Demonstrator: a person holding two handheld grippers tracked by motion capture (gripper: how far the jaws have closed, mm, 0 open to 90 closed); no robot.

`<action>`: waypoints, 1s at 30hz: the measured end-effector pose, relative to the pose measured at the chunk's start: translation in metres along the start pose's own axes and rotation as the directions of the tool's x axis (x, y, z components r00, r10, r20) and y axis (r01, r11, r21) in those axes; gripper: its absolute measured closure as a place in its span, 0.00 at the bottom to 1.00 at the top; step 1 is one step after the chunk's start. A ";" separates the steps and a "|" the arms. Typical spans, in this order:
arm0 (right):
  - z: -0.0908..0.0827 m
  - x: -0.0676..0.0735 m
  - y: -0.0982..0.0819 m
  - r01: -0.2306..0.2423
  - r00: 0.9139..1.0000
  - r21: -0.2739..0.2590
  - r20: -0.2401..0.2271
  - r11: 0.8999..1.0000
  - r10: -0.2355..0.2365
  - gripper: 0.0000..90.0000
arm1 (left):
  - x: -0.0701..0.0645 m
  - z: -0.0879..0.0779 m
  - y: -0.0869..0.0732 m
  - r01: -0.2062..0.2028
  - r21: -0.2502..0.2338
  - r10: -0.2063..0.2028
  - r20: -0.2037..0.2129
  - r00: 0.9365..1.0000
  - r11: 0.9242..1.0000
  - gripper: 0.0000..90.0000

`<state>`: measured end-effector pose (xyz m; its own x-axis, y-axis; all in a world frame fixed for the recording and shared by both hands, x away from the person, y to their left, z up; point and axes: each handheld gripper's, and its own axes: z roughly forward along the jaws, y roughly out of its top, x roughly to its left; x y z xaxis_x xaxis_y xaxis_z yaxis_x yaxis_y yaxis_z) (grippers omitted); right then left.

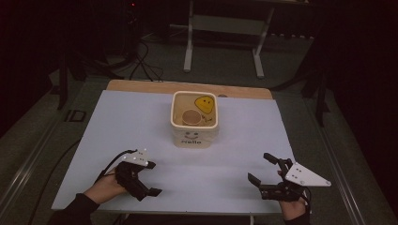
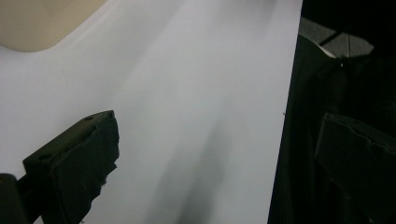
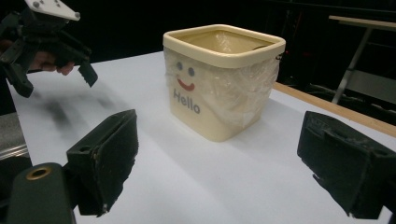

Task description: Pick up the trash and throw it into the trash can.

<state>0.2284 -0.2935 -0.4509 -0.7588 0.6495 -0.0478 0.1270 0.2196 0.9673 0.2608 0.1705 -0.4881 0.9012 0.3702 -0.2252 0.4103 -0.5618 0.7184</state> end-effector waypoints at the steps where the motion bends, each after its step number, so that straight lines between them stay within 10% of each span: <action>1: 0.000 0.000 0.000 -0.002 1.000 0.000 0.000 1.000 0.002 0.14 | -0.001 0.000 -0.001 0.004 -0.008 -0.004 0.000 1.000 1.000 0.01; 30: -0.002 -0.003 -0.001 -0.016 1.000 0.004 -0.005 1.000 0.016 0.14 | -0.008 0.006 -0.021 0.053 -0.147 -0.075 -0.148 0.986 0.988 0.01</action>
<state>0.2295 -0.2967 -0.4511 -0.7600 0.6491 -0.0311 0.1417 0.2122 0.9669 0.2459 0.1750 -0.5056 0.8375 0.5166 -0.1782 0.4324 -0.4270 0.7942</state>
